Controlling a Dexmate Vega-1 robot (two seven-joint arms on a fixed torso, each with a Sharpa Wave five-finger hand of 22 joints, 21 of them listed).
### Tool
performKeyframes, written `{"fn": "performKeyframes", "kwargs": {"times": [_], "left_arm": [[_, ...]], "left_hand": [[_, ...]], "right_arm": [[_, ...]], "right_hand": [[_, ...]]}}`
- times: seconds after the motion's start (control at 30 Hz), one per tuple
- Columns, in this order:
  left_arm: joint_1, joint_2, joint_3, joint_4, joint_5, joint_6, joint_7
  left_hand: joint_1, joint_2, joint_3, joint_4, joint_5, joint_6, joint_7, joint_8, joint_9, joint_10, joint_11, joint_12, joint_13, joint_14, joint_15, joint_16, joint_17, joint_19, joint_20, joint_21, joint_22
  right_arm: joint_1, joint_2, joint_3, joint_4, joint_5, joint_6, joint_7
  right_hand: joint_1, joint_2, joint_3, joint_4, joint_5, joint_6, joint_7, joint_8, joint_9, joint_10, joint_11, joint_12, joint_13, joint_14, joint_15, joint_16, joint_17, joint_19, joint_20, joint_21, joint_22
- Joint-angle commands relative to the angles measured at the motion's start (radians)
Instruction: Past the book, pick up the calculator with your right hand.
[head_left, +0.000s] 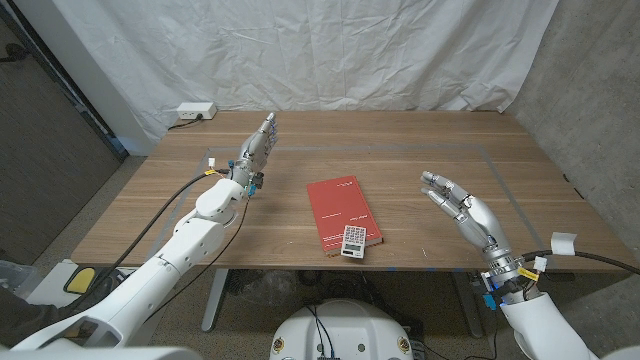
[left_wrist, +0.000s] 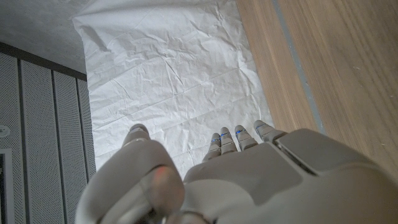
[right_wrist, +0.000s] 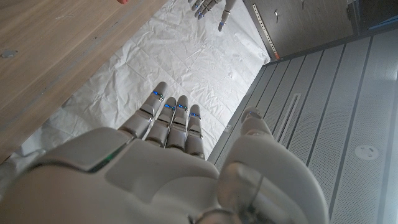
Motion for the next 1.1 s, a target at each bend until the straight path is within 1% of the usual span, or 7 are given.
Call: {"fn": "performKeyframes", "kwargs": {"times": [0.03,0.23,0.4,0.57,0.63,0.8,1.1], "left_arm": [[0.021,-0.006,-0.003,-0.018,0.010,-0.026,0.013],[0.032,0.000,-0.016,-0.027,-0.007,-0.024,0.012],[0.038,0.003,-0.025,-0.038,-0.007,-0.027,0.021],[0.034,0.001,-0.028,-0.039,-0.018,-0.009,0.029],[0.029,-0.006,-0.028,-0.032,-0.032,-0.004,0.024],[0.035,-0.016,-0.028,-0.050,-0.019,-0.008,0.055],[0.061,-0.020,-0.019,-0.139,0.036,0.020,0.150]], "left_hand": [[0.011,-0.002,-0.006,0.000,0.000,0.004,0.002,0.002,0.004,0.004,0.004,0.007,0.003,0.004,0.002,0.008,0.003,-0.001,-0.056,0.007,0.004],[0.012,-0.002,-0.006,0.000,-0.001,0.005,0.001,0.002,0.004,0.004,0.004,0.007,0.003,0.003,0.002,0.008,0.003,-0.002,-0.055,0.007,0.004],[0.013,-0.001,-0.007,0.000,-0.001,0.005,0.000,0.002,0.004,0.005,0.004,0.007,0.003,0.004,0.002,0.007,0.003,-0.002,-0.055,0.007,0.004],[0.013,0.000,-0.008,0.000,-0.002,0.006,0.001,0.002,0.004,0.006,0.004,0.008,0.003,0.004,0.002,0.007,0.003,-0.002,-0.055,0.007,0.004],[0.014,0.000,-0.008,0.000,-0.002,0.006,0.001,0.002,0.004,0.007,0.003,0.008,0.003,0.004,0.001,0.007,0.003,-0.002,-0.055,0.007,0.004],[0.014,0.001,-0.009,0.000,-0.003,0.006,0.000,0.002,0.004,0.006,0.003,0.007,0.003,0.005,0.002,0.007,0.003,-0.002,-0.055,0.007,0.004],[0.015,0.002,-0.010,0.000,-0.004,0.009,0.001,0.003,0.004,0.008,0.003,0.008,0.003,0.006,0.004,0.007,0.003,-0.002,-0.055,0.007,0.004]], "right_arm": [[-0.015,0.047,0.027,0.000,-0.153,0.026,-0.051],[-0.041,0.097,0.051,-0.037,-0.297,-0.001,-0.105],[-0.043,0.105,0.056,-0.052,-0.355,-0.019,-0.131],[-0.030,0.096,0.056,-0.047,-0.382,-0.031,-0.150],[-0.020,0.097,0.059,-0.042,-0.415,-0.036,-0.170],[-0.005,0.081,0.071,-0.034,-0.453,-0.047,-0.200],[0.008,0.017,0.120,0.022,-0.422,0.022,-0.217]], "right_hand": [[0.020,-0.004,0.006,-0.004,0.007,0.018,-0.002,0.008,0.004,0.015,-0.005,0.005,0.006,0.019,-0.009,0.010,0.005,0.016,-0.040,-0.004,0.002],[0.034,-0.007,0.010,-0.006,0.009,0.034,-0.010,0.011,0.004,0.027,-0.016,0.007,0.006,0.033,-0.015,0.010,0.005,0.031,-0.046,-0.003,0.002],[0.040,-0.010,0.011,-0.007,0.010,0.041,-0.017,0.012,0.004,0.037,-0.017,0.009,0.006,0.041,-0.020,0.011,0.005,0.037,-0.048,-0.004,0.002],[0.046,-0.013,0.012,-0.007,0.011,0.053,-0.022,0.014,0.005,0.046,-0.024,0.011,0.006,0.046,-0.026,0.010,0.005,0.045,-0.052,-0.004,0.002],[0.048,-0.016,0.012,-0.007,0.012,0.059,-0.024,0.015,0.005,0.051,-0.027,0.012,0.006,0.050,-0.028,0.010,0.005,0.048,-0.054,-0.004,0.002],[0.055,-0.020,0.012,-0.008,0.013,0.067,-0.031,0.016,0.005,0.056,-0.030,0.012,0.006,0.057,-0.033,0.010,0.005,0.057,-0.059,-0.005,0.002],[0.065,-0.033,0.012,-0.009,0.021,0.078,-0.042,0.016,0.005,0.066,-0.042,0.012,0.007,0.069,-0.047,0.010,0.005,0.068,-0.067,-0.007,0.002]]}}
